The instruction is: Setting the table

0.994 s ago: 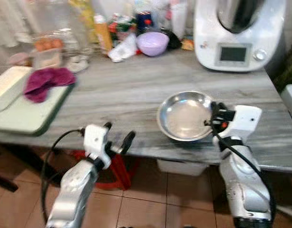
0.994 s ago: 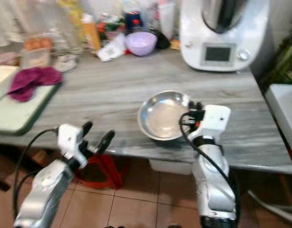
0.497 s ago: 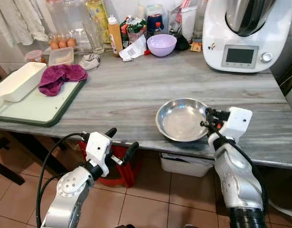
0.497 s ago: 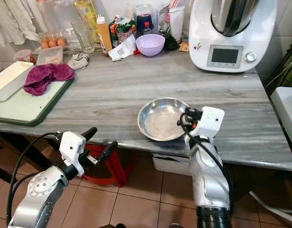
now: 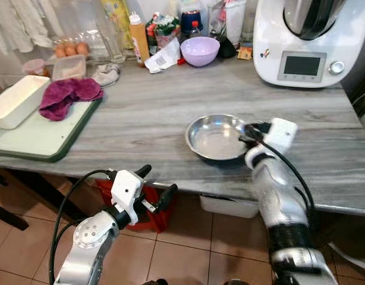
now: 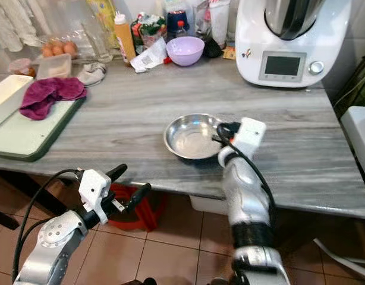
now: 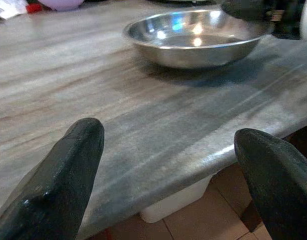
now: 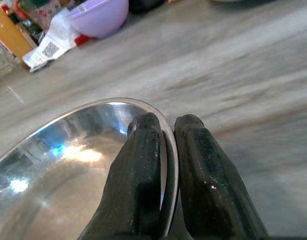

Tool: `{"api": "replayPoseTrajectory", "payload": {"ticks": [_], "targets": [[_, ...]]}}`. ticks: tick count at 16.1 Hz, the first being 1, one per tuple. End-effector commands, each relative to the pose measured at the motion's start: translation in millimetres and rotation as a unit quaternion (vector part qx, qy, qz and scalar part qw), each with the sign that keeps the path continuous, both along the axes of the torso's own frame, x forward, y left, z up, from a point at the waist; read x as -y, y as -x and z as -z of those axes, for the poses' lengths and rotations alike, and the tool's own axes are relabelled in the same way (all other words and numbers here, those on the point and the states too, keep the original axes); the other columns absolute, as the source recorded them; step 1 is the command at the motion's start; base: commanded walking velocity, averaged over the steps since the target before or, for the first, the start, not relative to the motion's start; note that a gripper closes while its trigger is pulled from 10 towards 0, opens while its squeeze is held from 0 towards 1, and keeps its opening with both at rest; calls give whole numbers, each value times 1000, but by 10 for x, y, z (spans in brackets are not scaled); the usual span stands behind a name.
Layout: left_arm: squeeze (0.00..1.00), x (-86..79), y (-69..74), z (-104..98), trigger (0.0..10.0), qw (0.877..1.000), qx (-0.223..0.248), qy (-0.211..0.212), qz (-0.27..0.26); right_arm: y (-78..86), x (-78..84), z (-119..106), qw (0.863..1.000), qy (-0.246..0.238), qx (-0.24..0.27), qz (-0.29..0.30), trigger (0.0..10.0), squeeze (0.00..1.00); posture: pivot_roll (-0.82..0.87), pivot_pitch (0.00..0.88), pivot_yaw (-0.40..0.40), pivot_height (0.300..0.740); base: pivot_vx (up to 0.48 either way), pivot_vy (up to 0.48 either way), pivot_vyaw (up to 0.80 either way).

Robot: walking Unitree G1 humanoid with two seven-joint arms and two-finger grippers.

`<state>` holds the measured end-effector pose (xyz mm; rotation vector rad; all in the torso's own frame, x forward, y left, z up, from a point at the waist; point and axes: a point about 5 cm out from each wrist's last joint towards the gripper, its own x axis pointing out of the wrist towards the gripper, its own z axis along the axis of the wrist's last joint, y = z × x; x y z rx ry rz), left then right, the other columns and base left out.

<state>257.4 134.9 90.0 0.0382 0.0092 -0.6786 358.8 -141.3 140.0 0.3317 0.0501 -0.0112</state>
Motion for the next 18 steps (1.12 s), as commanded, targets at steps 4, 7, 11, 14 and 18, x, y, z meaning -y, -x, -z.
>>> {"api": "replayPoseTrajectory", "payload": {"ticks": [4,7,11,14,18], "targets": [[0,-14,-10,11,10000,1000,6,-6,4,-33,-127,86,1000,-5,-20,-16,10000,1000,-137,118,83,740,0,0,0],[0,11,-17,-45,10000,1000,14,0,6,-13,-144,154,999,-2,-29,-23,10000,1000,-141,117,84,740,0,0,0],[0,80,-43,-182,10000,999,29,11,9,13,-147,200,999,-3,-35,-31,10000,1000,-148,113,82,740,0,0,0],[0,112,-61,-252,10000,999,37,21,1,36,-67,122,999,44,-2,-23,10000,1000,-150,109,80,740,0,0,0],[0,112,-103,-346,10000,998,41,38,-18,121,106,-242,991,102,90,1,10000,1000,-155,109,73,740,0,0,0]]}}
